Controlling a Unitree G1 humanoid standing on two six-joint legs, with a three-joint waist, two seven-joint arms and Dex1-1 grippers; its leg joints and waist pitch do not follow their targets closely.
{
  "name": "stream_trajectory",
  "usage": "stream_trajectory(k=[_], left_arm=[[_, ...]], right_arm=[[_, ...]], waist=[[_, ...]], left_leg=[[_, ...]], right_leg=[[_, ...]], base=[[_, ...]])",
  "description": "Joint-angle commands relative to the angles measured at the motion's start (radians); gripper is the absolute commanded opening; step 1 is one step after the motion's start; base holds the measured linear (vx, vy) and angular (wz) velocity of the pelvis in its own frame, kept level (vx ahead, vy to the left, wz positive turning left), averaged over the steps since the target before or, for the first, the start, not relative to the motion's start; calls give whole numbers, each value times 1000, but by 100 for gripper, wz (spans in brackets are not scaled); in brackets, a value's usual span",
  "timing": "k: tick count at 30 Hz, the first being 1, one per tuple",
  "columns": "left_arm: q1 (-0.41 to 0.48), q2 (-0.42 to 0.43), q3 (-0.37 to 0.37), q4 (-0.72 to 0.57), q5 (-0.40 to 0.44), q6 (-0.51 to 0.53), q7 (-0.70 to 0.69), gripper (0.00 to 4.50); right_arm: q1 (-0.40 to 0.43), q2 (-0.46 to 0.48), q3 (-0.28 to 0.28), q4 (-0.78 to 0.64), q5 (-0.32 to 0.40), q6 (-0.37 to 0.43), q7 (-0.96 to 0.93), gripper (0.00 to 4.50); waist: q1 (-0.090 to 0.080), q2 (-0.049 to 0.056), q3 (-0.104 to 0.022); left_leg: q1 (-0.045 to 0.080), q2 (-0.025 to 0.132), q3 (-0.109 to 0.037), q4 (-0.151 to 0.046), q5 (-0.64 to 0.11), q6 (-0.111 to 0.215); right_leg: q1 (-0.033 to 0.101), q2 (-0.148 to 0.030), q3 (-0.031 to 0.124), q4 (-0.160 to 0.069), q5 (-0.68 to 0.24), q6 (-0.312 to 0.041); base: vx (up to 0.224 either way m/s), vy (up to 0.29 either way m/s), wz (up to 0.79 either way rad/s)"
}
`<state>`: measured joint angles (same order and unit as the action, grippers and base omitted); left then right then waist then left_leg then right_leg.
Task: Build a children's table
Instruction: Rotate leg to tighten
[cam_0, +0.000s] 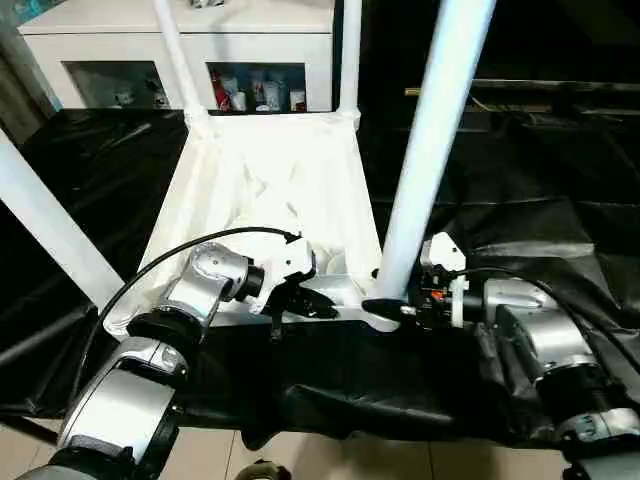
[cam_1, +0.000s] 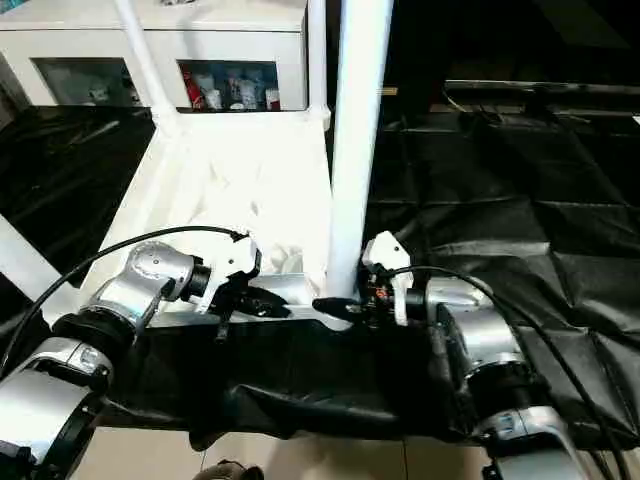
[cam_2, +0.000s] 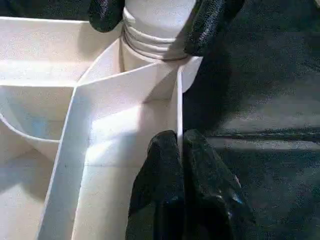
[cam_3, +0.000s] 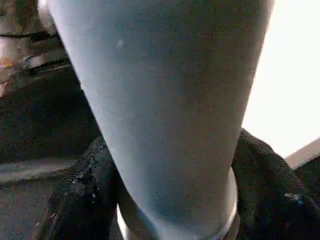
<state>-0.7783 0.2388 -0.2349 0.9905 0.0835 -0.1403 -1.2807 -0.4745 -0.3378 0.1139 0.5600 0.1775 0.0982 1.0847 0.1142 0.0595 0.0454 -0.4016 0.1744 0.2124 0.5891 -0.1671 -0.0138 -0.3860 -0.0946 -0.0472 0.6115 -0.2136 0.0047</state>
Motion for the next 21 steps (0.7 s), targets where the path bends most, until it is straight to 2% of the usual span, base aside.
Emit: stream_trajectory(k=[1,2,4,5,6,7,8,10,11,13,15,17,20,21], left_arm=[[-36,-55,24,46,20,24,196,0],[-37,-57,25,47,20,25,202,0],[-54,-92,37,66,21,43,286,0],[-69,-125,39,80,27,61,354,0],[-74,-136,40,84,29,68,377,0],[-78,-145,40,87,30,72,393,0],[-87,-165,42,95,30,83,427,0],[-101,-203,41,108,32,94,481,0],[-101,-203,41,108,32,94,481,0],[-106,-231,35,119,41,89,497,0],[-104,-233,31,119,44,81,486,0],[-97,-224,23,113,38,66,446,0],[-86,-206,17,102,33,47,393,0],[-79,-192,15,96,30,37,356,0]], right_arm=[[0,61,-3,77,-63,1,-193,266],[0,63,-4,80,-65,1,-200,266],[-3,111,-35,118,-70,14,-331,265],[-7,163,-68,150,-68,30,-457,265],[-8,177,-76,158,-67,35,-490,265],[-8,186,-79,161,-67,38,-509,265],[-13,208,-89,173,-68,42,-563,265],[-30,258,-103,197,-71,44,-655,265],[-30,258,-103,197,-71,44,-655,265],[-48,300,-81,209,-88,25,-673,265],[-45,303,-58,196,-100,-3,-638,265],[-39,293,-42,170,-96,-37,-581,321],[-38,269,-38,154,-90,-36,-543,341],[-40,245,-29,152,-104,-45,-522,370]], waist=[[-9,-7,-57],[-14,-10,-54],[-23,-7,-50],[-31,-6,-48],[-31,-6,-48],[-39,-7,-50],[-41,-6,-50],[-45,1,-50],[-47,-2,-51],[-51,1,-52],[-53,3,-53],[-53,1,-54],[-52,1,-56],[-51,-1,-56]], left_leg=[[36,68,-33,-77,-269,33],[39,65,-38,-81,-317,4],[42,66,-41,-88,-361,-25],[46,65,-45,-92,-396,-42],[46,65,-45,-92,-396,-42],[46,63,-49,-94,-420,-56],[44,62,-49,-95,-414,-51],[47,59,-47,-92,-418,-45],[45,58,-46,-93,-410,-42],[43,57,-46,-93,-399,-38],[41,57,-46,-92,-389,-26],[40,57,-43,-90,-375,-8],[35,58,-42,-88,-340,13],[35,58,-42,-88,-334,18]], right_leg=[[22,-69,34,-74,-123,-277],[25,-73,34,-81,-207,-263],[21,-73,37,-90,-284,-237],[18,-72,38,-93,-319,-225],[18,-72,38,-93,-319,-225],[19,-73,38,-96,-339,-208],[20,-71,40,-98,-323,-201],[16,-71,42,-101,-320,-200],[17,-71,42,-102,-312,-199],[18,-67,40,-100,-280,-199],[22,-69,40,-99,-259,-203],[22,-67,40,-99,-235,-209],[28,-68,39,-95,-206,-217],[29,-68,38,-95,-203,-219]], base=[[0,0,0],[0,0,0],[0,0,0],[0,0,0],[0,0,0],[0,0,0],[0,0,0],[0,0,0],[0,0,0],[0,0,0],[0,0,0],[0,0,0],[0,0,0],[0,0,0]])
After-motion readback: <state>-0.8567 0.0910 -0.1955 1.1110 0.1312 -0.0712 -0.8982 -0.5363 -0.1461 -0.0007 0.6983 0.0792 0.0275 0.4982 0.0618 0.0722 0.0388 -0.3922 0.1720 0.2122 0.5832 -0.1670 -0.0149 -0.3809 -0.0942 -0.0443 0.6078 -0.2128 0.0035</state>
